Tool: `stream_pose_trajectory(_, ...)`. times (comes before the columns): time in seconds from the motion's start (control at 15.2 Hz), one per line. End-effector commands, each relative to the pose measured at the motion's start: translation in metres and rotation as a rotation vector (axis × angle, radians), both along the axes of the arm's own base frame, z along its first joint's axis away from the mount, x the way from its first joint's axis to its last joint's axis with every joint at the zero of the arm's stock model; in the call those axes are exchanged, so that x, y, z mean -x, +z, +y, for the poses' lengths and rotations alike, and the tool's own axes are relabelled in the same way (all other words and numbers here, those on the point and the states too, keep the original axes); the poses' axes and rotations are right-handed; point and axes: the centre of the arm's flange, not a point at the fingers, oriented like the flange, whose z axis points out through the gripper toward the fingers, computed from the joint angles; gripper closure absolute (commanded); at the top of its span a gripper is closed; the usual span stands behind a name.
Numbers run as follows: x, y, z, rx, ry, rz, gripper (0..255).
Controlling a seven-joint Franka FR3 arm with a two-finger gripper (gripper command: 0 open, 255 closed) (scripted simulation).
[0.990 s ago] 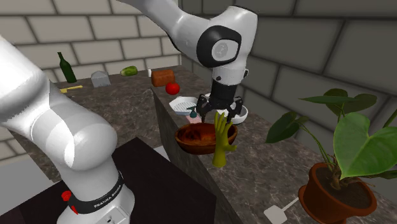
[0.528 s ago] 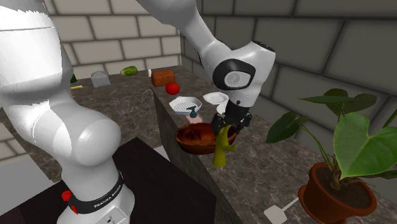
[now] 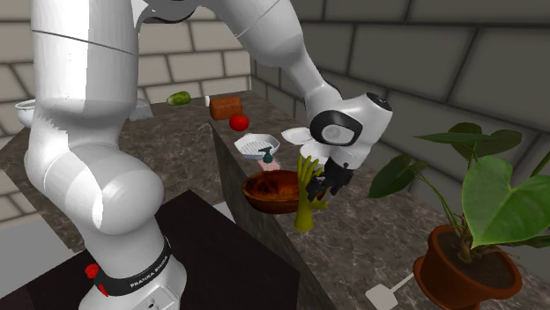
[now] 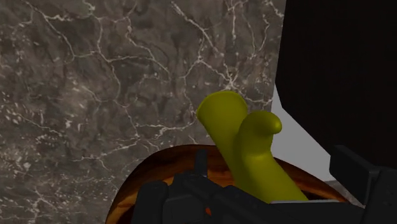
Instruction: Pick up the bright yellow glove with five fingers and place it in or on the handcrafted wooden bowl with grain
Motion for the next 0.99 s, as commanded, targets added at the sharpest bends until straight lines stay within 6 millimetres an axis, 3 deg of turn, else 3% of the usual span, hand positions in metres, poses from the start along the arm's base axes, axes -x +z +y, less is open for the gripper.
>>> stream_pose_trajectory(0.0, 0.000, -0.010, 0.002, -0.003, 0.006, -0.002, 0)
stream_pose_trajectory(0.33, 0.001, -0.033, 0.009, -0.003, 0.006, -0.002, 0)
stream_pose_trajectory(0.79, 0.001, -0.033, 0.009, -0.003, 0.006, -0.002, 0)
stream_pose_trajectory(0.86, 0.001, -0.033, 0.009, -0.003, 0.006, -0.002, 255)
stream_pose_trajectory(0.92, 0.002, -0.034, 0.009, -0.003, 0.006, -0.002, 255)
